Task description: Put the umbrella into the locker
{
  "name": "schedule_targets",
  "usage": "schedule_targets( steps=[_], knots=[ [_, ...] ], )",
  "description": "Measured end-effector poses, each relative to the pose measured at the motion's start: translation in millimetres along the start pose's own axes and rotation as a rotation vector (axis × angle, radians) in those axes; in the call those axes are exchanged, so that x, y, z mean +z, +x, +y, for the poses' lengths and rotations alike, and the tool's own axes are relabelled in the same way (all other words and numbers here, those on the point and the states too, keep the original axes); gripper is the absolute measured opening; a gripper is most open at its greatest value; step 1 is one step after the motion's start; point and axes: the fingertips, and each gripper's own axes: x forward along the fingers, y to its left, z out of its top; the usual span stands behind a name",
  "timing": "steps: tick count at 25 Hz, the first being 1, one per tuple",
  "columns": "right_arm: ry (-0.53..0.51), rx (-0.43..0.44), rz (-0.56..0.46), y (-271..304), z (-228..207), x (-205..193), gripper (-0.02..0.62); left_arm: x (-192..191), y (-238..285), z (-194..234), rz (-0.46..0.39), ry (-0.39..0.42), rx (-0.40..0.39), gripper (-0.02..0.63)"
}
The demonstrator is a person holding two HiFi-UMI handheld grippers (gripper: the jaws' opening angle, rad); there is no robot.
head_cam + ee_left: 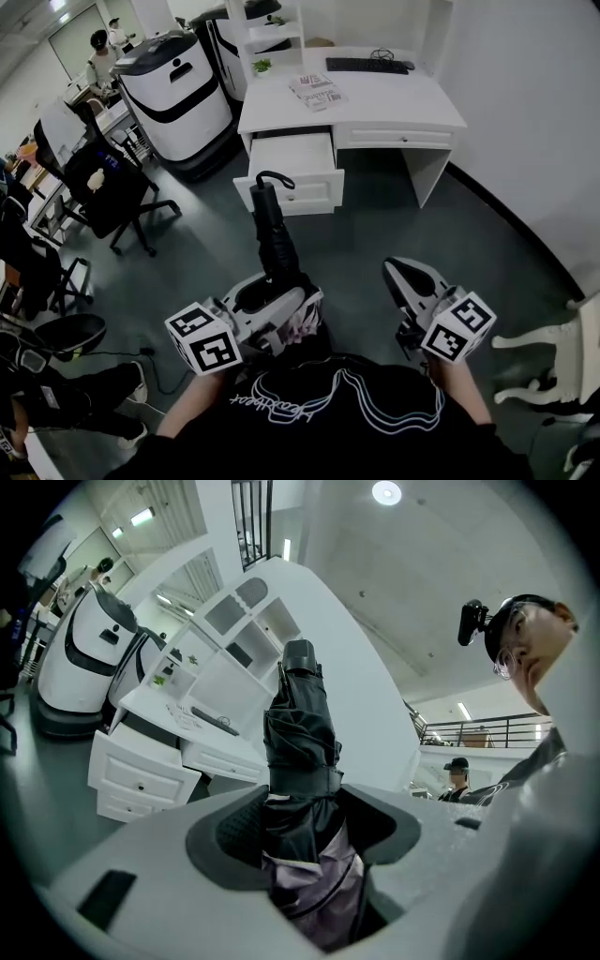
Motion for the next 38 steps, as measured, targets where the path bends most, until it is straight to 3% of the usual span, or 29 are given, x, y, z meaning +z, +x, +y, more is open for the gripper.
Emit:
schedule_targets(
  steps=[9,18,26,32,38],
  knots=[
    [0.052,-0.025,0.092,102.8,-46.0,-9.6,0.003,34.6,26.3,102.8,0.035,-0.043,0.021,0.232],
    [0.123,-0.059,0.165,224.4,-127.7,7.6,0.003,101.2,91.0,224.1,0.106,-0.105,0.032,0.232],
    [0.132,-0.103,0.197,299.8,-185.7,20.7,0.003,135.8,140.4,302.2,0.15,-0.139,-0.001,0.232],
    [0.142,-0.136,0.176,319.2,-213.3,26.5,0.003,150.3,168.7,330.8,0.201,-0.083,-0.02,0.232],
    [0.159,-0.142,0.162,324.8,-223.3,27.1,0.003,163.2,178.6,343.5,0.26,0.086,-0.021,0.232]
  ],
)
